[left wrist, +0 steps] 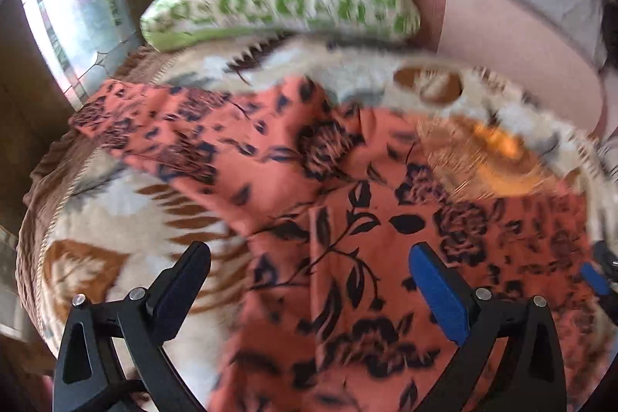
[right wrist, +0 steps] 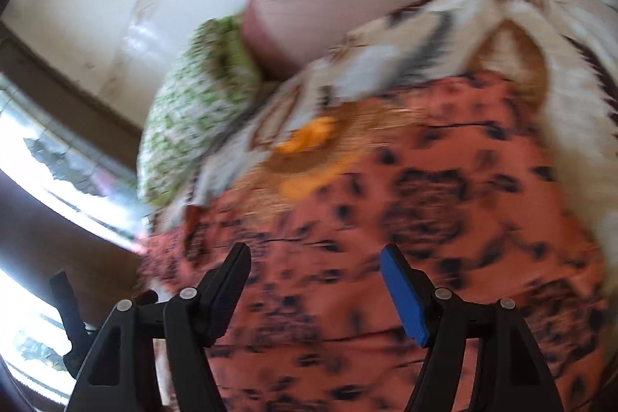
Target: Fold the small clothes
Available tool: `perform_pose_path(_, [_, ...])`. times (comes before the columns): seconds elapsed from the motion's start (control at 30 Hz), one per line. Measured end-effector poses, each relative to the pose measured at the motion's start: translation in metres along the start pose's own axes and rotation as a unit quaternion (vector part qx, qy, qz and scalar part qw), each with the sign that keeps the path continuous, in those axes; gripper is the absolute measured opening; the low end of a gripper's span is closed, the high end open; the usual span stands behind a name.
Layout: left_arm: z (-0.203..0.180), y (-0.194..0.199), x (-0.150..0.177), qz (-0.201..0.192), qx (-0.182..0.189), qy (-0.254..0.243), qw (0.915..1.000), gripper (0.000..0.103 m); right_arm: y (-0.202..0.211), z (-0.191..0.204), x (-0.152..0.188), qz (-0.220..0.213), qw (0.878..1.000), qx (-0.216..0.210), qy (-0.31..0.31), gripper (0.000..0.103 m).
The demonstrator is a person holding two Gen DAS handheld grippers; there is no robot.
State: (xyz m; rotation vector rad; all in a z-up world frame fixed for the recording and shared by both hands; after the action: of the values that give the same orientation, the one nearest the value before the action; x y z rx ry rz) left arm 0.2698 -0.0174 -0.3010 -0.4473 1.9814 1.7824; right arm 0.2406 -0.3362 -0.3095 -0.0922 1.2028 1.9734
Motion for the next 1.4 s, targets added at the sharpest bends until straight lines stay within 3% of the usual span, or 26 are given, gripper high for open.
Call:
perform_pose_path(0.1, [-0.003,-0.046,0.018,0.066,-0.034,-0.019,0.9971,0.097,-0.015,-0.039,0.005,0.024,0.999,0.036,-0.018,0.070])
perform_pose_path(0.13, [-0.004,-0.048,0.018,0.064,-0.029,-0.013,0.9974,0.097,-0.023,-0.052,0.008,0.039,0.998,0.047,-0.028,0.060])
perform_pose_path(0.23, [-0.001,-0.023,0.003,0.038,-0.004,-0.011,0.9992,0.096,-0.017,-0.054,0.004,0.033,0.998,0.039,-0.030,0.057])
perform_pose_path(0.33, [0.025,0.012,-0.014,0.000,0.004,0.000,1.0000,0.096,-0.009,-0.033,0.005,0.033,0.999,0.022,-0.002,0.058])
perform_pose_path(0.4, [0.066,0.038,-0.026,-0.028,-0.001,0.030,0.9991,0.096,-0.007,-0.010,0.009,0.033,0.999,-0.001,0.020,0.058])
perform_pose_path(0.5, [0.147,0.064,-0.038,-0.054,-0.040,0.093,0.9934,0.096,-0.012,0.029,0.025,0.039,0.997,-0.038,0.046,0.058])
perform_pose_path(0.63, [0.263,0.074,-0.040,-0.060,-0.079,0.207,0.9733,0.096,-0.028,0.073,0.064,0.066,0.991,-0.081,0.086,0.058])
perform_pose_path(0.7, [0.296,0.067,-0.040,-0.057,-0.071,0.250,0.9639,0.096,-0.040,0.086,0.082,0.083,0.988,-0.082,0.104,0.058])
perform_pose_path(0.8, [0.333,0.042,-0.041,-0.054,-0.013,0.338,0.9396,0.096,-0.046,0.093,0.099,0.102,0.985,-0.080,0.117,0.058])
perform_pose_path(0.9, [0.350,0.010,-0.049,-0.060,0.058,0.413,0.9069,0.094,-0.042,0.091,0.097,0.095,0.985,-0.075,0.122,0.058])
perform_pose_path(1.0, [0.351,-0.014,-0.058,-0.071,0.103,0.448,0.8853,0.082,-0.032,0.084,0.087,0.082,0.987,-0.071,0.117,0.058])
perform_pose_path(1.17, [0.352,-0.045,-0.066,-0.077,0.122,0.475,0.8680,0.068,-0.017,0.069,0.072,0.062,0.989,-0.050,0.123,0.058])
perform_pose_path(1.23, [0.356,-0.045,-0.076,-0.104,0.129,0.471,0.8663,0.067,-0.013,0.059,0.070,0.060,0.990,-0.042,0.118,0.058])
perform_pose_path(1.27, [0.357,-0.046,-0.080,-0.107,0.137,0.469,0.8660,0.058,-0.013,0.054,0.070,0.060,0.991,-0.037,0.117,0.058])
perform_pose_path(1.33, [0.359,-0.055,-0.087,-0.100,0.134,0.467,0.8685,0.048,-0.013,0.046,0.069,0.062,0.991,-0.030,0.113,0.058])
perform_pose_path(1.4, [0.361,-0.060,-0.096,-0.107,0.130,0.457,0.8733,0.046,-0.016,0.038,0.069,0.066,0.992,-0.026,0.104,0.058])
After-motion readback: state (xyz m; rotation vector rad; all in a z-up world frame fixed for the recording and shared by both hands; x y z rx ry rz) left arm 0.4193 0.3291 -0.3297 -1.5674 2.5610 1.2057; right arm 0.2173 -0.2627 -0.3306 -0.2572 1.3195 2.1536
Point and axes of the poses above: each gripper's, at about its wrist camera, not at the fingertips, and y roughly against the way its jaws point, z to its left, x to its underside, the point moved 10 cm from there along -y, roughly the way its jaws point, and after that the axes turned 7 degrees about x, right-handed, at the moved point
